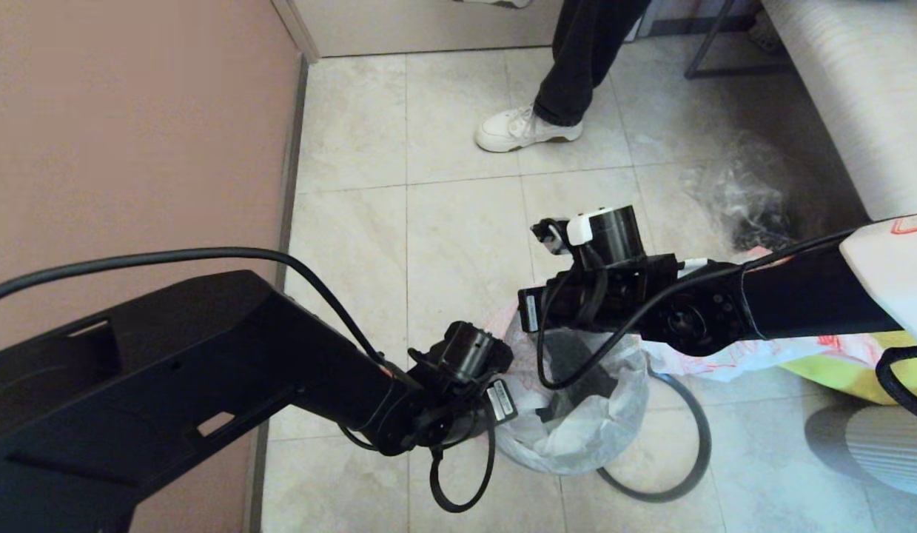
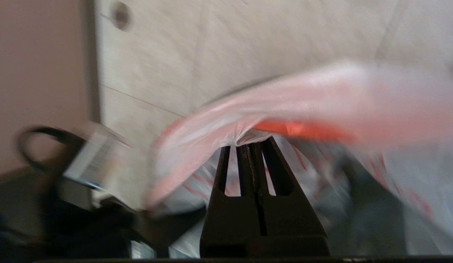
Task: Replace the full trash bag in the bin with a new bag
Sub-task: Put the new garbage bag on the trash can
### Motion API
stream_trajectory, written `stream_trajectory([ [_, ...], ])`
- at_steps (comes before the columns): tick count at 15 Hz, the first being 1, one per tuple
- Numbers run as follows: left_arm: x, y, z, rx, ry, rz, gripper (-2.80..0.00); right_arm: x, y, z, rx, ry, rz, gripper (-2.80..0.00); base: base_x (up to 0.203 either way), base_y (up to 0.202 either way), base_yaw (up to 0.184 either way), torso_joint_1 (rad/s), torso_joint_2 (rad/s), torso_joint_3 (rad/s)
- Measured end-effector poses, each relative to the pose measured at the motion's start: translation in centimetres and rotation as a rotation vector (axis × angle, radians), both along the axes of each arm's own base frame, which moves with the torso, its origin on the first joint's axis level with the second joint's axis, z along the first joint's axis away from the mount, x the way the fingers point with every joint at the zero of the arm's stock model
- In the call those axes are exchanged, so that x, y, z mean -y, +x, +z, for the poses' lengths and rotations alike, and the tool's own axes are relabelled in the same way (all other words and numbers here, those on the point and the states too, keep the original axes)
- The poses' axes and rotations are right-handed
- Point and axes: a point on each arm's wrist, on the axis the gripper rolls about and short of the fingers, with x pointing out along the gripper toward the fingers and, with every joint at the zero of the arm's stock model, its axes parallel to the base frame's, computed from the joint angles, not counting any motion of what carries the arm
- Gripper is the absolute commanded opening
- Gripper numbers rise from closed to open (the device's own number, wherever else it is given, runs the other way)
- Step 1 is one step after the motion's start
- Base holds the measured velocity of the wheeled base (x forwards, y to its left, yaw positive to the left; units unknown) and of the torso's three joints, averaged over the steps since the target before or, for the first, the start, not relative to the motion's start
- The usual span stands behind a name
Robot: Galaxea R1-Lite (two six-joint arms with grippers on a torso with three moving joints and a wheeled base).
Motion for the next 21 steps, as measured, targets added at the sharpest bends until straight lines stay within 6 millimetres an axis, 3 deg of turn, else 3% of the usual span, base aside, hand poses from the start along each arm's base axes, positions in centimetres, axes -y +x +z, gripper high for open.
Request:
stream_trajectory([
  [4, 0.0, 0.0, 0.3, 0.033, 0.025, 0.009, -2.8, -0.8, 3.0, 0.8, 0.07, 0.049, -0.002, -2.8, 0.0, 0.0, 0.0, 0.0, 0.0, 0.0],
  [7, 0.1, -0.2, 0.4, 0.047, 0.033, 0.002, -2.8, -0.9, 5.9, 0.0, 0.101, 0.046, -0.026, -2.8, 0.0, 0.0, 0.0, 0.0, 0.0, 0.0],
  [13, 0.0, 0.1, 0.6, 0.062, 0.016, 0.01, -2.8, 2.3, 9.3, -2.4, 0.059, -0.012, -0.108, -2.8, 0.0, 0.0, 0.0, 0.0, 0.0, 0.0],
  [16, -0.6, 0.7, 0.7, 0.069, 0.005, 0.029, -2.8, 4.1, 9.5, -1.9, 0.035, -0.027, -0.149, -2.8, 0.0, 0.0, 0.0, 0.0, 0.0, 0.0],
  [18, -0.8, 1.1, 0.7, 0.07, 0.002, 0.039, -2.8, 5.1, 8.9, -0.4, 0.049, -0.022, -0.177, -2.8, 0.0, 0.0, 0.0, 0.0, 0.0, 0.0],
  [21, -1.0, 1.3, 0.6, 0.072, -0.001, 0.044, -2.8, 6.8, 6.0, 3.0, 0.031, -0.004, -0.213, -2.8, 0.0, 0.0, 0.0, 0.0, 0.0, 0.0],
])
